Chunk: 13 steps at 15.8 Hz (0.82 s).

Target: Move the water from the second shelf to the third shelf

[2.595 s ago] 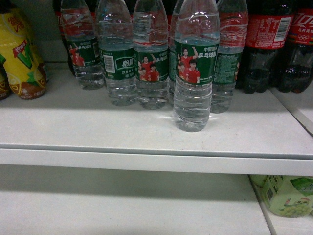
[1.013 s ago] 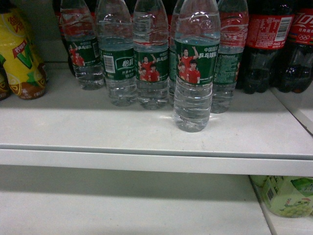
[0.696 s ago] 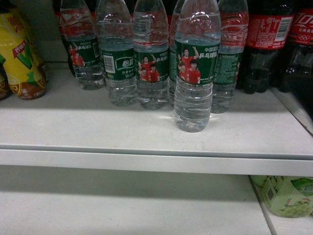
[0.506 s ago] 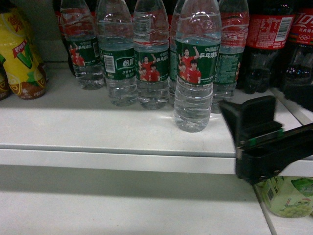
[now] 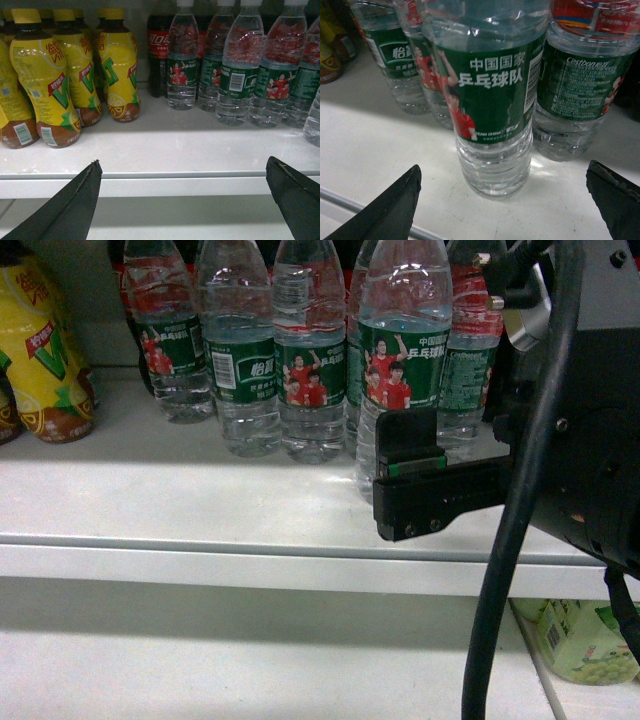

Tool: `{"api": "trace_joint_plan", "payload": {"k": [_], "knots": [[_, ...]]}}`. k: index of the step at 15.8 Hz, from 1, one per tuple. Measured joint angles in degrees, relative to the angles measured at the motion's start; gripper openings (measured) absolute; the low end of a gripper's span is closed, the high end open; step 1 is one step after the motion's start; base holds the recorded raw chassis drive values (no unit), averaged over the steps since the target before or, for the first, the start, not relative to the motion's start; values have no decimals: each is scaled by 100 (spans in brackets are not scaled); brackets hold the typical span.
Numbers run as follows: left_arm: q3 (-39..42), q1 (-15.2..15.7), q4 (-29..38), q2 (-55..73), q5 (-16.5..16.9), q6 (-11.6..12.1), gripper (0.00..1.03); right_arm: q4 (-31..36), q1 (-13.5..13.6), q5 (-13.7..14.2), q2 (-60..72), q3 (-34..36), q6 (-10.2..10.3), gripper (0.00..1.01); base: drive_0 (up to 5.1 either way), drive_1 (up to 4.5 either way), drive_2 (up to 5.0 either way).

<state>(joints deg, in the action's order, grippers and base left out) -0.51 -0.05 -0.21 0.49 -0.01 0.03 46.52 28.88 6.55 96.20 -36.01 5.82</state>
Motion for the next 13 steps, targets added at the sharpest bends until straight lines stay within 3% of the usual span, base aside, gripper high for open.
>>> {"api": "trace_joint_plan", "payload": {"k": [3, 13], "knots": [[0, 0, -2, 0, 0, 0, 98, -317, 0, 247, 175, -433, 170, 98, 0, 0, 0], [0, 0, -2, 0, 0, 0, 98, -885, 151, 487, 837, -1666, 260, 98, 0, 0, 0]]}}
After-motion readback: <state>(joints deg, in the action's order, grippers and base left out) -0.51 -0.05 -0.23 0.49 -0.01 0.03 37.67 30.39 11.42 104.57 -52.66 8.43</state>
